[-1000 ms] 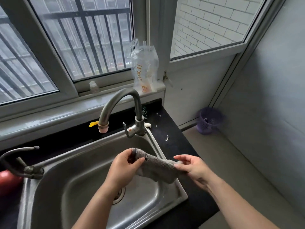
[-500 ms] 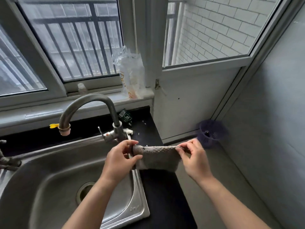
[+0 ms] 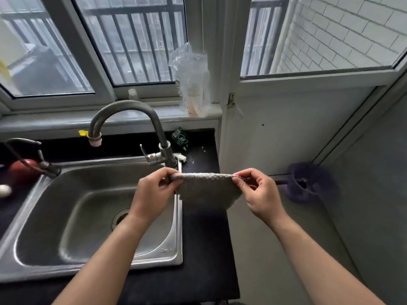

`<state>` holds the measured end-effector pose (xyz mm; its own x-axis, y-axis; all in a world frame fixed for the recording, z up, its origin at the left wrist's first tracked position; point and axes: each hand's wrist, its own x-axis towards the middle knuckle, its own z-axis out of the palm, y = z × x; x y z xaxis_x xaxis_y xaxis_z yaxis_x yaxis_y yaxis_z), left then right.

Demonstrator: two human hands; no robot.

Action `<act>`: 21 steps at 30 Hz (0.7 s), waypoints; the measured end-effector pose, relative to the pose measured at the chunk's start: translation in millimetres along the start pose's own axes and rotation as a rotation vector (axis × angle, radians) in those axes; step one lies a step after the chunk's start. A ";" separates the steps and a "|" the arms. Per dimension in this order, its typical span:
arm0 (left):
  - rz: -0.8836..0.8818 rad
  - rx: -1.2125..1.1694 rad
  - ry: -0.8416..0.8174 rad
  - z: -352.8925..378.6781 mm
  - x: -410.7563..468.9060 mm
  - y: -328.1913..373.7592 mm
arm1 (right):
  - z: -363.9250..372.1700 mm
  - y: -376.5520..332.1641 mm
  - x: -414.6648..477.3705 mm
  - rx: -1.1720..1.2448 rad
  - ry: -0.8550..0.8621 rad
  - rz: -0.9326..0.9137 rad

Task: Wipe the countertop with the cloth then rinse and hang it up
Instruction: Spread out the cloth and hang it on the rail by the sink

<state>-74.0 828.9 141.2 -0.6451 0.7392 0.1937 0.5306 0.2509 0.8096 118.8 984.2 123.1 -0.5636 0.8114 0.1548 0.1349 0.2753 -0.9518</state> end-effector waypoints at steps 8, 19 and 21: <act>-0.120 0.011 -0.124 7.3 -80.9 -34.3 | -3.6 37.5 -55.8 0.004 -0.220 0.156; -0.187 0.075 0.020 14.4 -25.6 -41.0 | 26.0 38.0 14.8 -0.147 -0.190 0.044; -0.218 0.166 -0.014 22.9 -19.8 -51.3 | 31.5 49.4 19.5 -0.246 -0.226 0.040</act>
<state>-75.9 815.7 83.1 -0.7468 0.6649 0.0165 0.4640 0.5031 0.7291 88.8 997.3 70.8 -0.7167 0.6967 0.0297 0.3376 0.3840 -0.8594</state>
